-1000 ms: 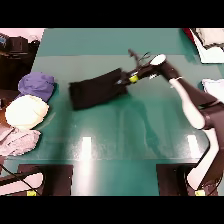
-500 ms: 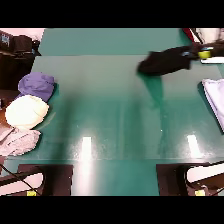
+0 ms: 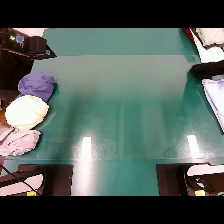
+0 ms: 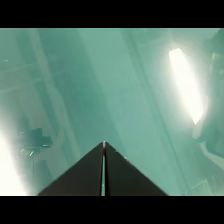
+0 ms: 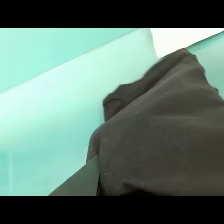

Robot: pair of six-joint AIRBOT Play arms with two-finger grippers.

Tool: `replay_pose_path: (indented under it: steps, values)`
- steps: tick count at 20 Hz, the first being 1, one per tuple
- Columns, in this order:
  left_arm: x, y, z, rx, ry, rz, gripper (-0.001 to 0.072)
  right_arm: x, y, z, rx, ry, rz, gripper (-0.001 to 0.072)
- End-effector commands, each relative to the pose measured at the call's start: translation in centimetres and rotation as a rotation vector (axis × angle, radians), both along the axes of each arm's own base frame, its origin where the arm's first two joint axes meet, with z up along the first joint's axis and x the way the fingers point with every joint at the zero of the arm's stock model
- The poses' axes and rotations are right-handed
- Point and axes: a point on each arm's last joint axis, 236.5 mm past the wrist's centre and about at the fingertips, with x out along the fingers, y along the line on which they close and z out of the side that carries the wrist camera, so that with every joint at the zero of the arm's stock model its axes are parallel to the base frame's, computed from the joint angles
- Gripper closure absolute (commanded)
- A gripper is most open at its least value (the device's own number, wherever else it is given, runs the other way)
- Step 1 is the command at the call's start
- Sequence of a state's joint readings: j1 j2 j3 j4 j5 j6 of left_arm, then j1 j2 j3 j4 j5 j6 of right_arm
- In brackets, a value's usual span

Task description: Fold the shirts.

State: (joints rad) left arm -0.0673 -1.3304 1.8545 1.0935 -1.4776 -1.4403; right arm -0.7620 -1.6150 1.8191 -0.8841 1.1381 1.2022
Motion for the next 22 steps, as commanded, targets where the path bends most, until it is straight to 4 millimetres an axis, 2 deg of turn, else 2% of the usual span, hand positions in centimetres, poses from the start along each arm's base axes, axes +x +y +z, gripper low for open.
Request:
replay_pose_path:
  steps: [1, 5, 8, 11, 15, 18, 22]
  values:
    - [-0.3, -1.1, 0.1, -0.004, -0.001, -0.024, 0.0682, -1.5, -3.2, 1.0, -0.035, -0.031, -0.061, 0.0696]
    - [-0.2, -0.8, -0.1, 0.01, -0.003, -0.017, 0.0682, -1.9, -2.7, 4.6, -0.054, -0.131, -0.038, 0.0696]
    - [-0.2, -0.8, -0.1, 0.013, -0.005, -0.017, 0.0682, -3.0, -2.7, 6.8, -0.096, -0.155, -0.052, 0.0696]
    - [-0.2, -0.6, -0.2, 0.021, -0.005, -0.014, 0.0682, -4.4, -2.2, 7.9, -0.127, -0.138, -0.047, 0.0696]
    - [-0.2, -0.6, -0.2, 0.025, -0.008, -0.021, 0.0682, -8.9, -3.8, 4.6, -0.151, 0.109, -0.156, 0.0694]
    - [-0.2, -0.6, -0.2, 0.035, -0.018, -0.035, 0.0682, -13.6, -5.0, 1.1, -0.114, 0.347, -0.277, 0.0693]
    - [-0.2, -0.6, -0.2, 0.048, -0.032, -0.054, 0.0682, -19.8, -6.0, -1.4, -0.097, 0.611, -0.42, 0.0691]
